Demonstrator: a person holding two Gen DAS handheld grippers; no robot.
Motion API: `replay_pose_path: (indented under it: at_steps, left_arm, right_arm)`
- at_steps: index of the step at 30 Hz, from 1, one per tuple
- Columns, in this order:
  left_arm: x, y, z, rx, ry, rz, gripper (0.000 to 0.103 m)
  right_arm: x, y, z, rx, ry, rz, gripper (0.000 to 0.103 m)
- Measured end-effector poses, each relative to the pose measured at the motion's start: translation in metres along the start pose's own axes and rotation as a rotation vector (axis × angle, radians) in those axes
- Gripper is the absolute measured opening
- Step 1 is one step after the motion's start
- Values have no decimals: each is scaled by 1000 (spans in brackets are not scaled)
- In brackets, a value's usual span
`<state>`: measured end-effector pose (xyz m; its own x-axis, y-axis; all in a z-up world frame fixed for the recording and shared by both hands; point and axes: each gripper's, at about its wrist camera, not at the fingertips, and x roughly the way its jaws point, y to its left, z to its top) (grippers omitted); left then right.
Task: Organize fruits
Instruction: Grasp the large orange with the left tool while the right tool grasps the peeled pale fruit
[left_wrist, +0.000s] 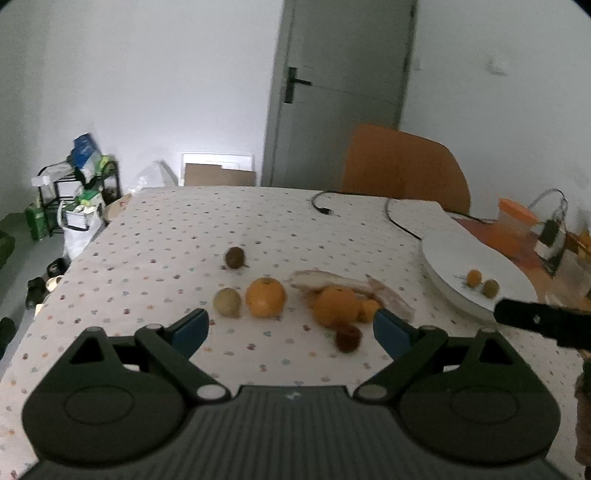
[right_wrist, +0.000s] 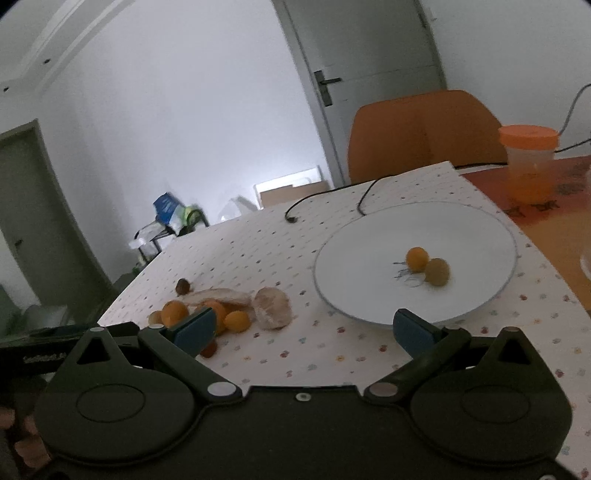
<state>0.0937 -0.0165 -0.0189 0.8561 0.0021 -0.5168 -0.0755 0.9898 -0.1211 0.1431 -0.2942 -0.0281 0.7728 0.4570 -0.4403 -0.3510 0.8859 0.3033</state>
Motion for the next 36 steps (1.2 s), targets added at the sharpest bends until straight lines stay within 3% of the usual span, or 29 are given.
replay_pose_path:
  at_steps: [5,10,14,19,36]
  left_arm:
    - [7,12,3,-38,-4,-1,92]
    - [17,16,2,-48,-1,-10,79]
    - [29,20,2,-70,17,-8,70]
    - [42,22,3,-81,31,-8,62]
    - [84,26,11,-108,79,3,46]
  right_arm:
    - [7,10,0,-42,14,24,100]
    - [18,15,-2,-51,43,51,83]
    - [29,17,-2,-58,64,61,75]
    - [45,18,0,-58,92,50,58]
    - [90,33,7,-152,150,43,46]
